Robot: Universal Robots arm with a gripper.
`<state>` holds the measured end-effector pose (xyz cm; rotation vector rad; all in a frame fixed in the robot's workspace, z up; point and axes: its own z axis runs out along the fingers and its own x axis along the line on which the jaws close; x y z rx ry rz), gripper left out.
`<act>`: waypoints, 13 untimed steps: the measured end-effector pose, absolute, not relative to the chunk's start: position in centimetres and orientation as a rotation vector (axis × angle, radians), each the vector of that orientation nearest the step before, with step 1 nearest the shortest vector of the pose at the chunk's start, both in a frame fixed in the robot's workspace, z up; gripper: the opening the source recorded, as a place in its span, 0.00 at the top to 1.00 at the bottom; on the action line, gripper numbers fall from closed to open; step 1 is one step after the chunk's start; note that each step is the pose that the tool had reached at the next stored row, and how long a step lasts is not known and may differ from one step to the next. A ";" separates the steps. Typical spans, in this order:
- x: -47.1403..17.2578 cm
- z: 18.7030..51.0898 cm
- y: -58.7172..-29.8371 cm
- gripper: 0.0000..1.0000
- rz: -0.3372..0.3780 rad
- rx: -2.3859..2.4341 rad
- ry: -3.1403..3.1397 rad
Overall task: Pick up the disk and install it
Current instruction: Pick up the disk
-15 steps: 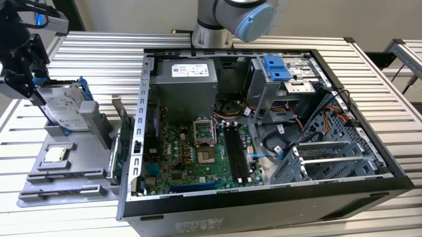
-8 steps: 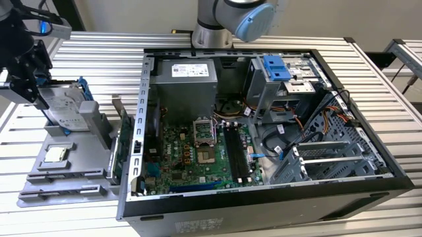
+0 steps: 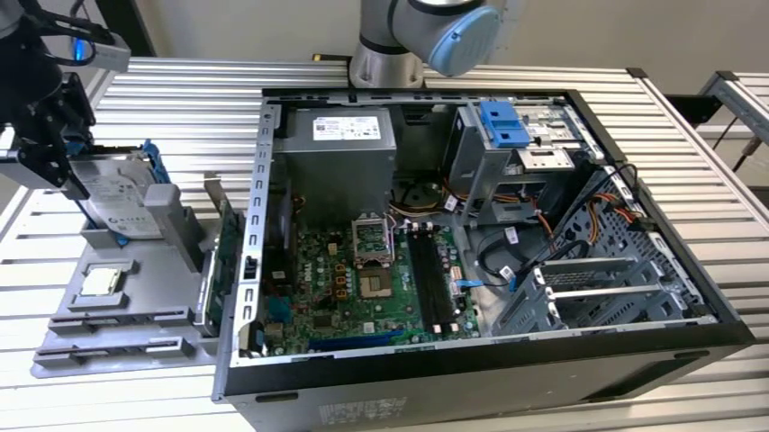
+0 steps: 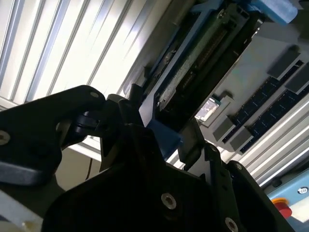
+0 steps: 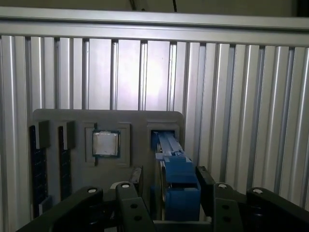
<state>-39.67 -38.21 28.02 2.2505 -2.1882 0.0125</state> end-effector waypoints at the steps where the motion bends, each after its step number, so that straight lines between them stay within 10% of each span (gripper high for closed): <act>1: -39.7 28.0 -38.2 0.00 0.013 2.251 -2.188; 2: -39.7 28.0 -38.2 1.00 0.013 2.251 -2.188; 13: -39.7 28.0 -38.2 1.00 0.013 2.251 -2.188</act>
